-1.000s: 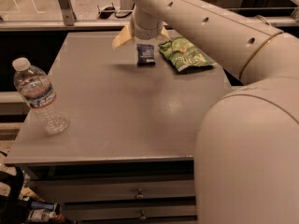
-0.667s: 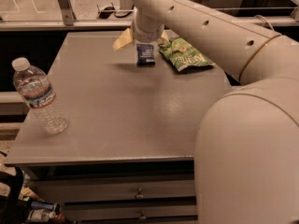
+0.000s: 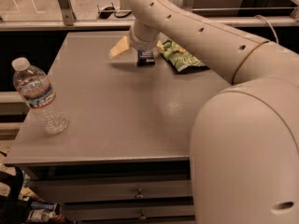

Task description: Move rxbar blueberry near water bottle

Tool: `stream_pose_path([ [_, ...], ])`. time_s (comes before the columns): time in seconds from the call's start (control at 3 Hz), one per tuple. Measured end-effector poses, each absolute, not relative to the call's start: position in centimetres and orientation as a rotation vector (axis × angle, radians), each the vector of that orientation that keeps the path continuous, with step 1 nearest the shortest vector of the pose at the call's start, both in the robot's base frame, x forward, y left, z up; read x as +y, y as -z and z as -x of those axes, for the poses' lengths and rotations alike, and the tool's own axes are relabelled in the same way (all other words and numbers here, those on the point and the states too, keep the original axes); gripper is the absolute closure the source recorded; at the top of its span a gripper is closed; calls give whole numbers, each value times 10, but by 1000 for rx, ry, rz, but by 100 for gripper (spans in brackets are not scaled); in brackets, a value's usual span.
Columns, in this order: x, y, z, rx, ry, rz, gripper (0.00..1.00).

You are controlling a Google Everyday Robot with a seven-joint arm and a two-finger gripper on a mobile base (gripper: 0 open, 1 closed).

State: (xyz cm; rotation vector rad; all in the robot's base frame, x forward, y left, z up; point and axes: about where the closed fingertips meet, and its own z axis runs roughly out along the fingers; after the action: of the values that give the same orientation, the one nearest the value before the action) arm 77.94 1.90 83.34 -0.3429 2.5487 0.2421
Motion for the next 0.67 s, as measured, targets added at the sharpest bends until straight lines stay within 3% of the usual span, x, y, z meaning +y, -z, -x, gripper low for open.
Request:
stream_pose_path([
  [0.67, 29, -819, -777, 2574, -283, 342, 47],
])
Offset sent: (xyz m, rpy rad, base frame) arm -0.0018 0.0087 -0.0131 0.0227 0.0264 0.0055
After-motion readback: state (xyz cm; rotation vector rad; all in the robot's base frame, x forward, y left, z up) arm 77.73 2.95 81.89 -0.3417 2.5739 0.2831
